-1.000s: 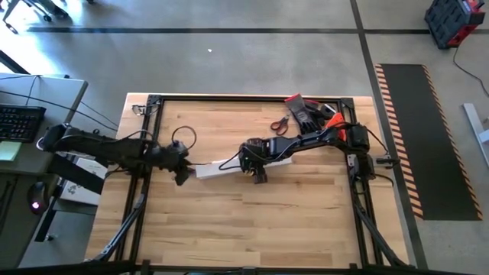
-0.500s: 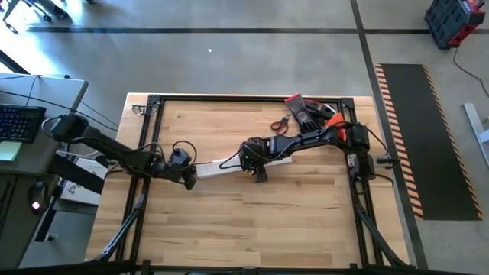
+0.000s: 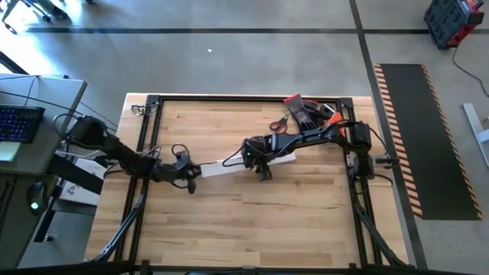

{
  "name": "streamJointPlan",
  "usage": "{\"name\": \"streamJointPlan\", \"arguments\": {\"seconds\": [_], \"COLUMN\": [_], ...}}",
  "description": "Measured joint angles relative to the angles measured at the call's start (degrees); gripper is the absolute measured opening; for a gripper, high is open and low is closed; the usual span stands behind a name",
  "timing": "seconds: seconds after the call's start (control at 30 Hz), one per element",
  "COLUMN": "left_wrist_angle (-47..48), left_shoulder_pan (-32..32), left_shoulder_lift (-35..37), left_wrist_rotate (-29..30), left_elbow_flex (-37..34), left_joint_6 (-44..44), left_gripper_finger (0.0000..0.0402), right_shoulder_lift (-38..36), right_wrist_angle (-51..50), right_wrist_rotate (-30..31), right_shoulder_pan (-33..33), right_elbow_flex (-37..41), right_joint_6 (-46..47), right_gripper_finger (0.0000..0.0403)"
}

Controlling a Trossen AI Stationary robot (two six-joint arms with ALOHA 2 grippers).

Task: Ziptie cables
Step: Close the white cable duct

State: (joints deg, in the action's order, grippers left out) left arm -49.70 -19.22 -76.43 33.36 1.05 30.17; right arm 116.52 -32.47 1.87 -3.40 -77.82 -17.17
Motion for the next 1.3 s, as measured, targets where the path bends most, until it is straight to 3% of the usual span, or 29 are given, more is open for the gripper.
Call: {"name": "streamJointPlan", "arguments": {"seconds": [0.3, 0.47, 0.67, 0.87, 1.3], "left_wrist_angle": [-19.7, -25.1, -19.7, -19.6, -21.3], "left_shoulder_pan": [0.0, 0.0, 0.1, 0.1, 3.7], "left_shoulder_lift": [-9.3, -13.5, -18.5, -23.9, -32.8], "left_wrist_rotate": [-0.5, -3.0, -5.7, -9.6, -9.8], "left_elbow_flex": [-0.4, -0.4, 0.5, 3.5, 6.4], "left_joint_6": [-3.6, -3.9, 0.8, -1.2, -2.3], "left_gripper_finger": [0.0, 0.0, 0.0, 0.0, 0.0], "right_shoulder_lift": [-0.1, 0.0, 0.5, 0.7, 0.0], "right_wrist_angle": [-3.5, -4.4, -8.7, -13.4, -21.5], "right_wrist_rotate": [-2.2, -3.5, -4.6, -5.8, -2.6], "right_shoulder_pan": [-0.2, -0.3, -0.4, -0.5, -0.5], "right_elbow_flex": [-0.1, -0.2, -1.6, -5.4, -12.5], "right_joint_6": [0.2, 0.2, 0.7, -1.6, -5.3], "right_gripper_finger": [0.0206, 0.0205, 0.0203, 0.0202, 0.0202]}}
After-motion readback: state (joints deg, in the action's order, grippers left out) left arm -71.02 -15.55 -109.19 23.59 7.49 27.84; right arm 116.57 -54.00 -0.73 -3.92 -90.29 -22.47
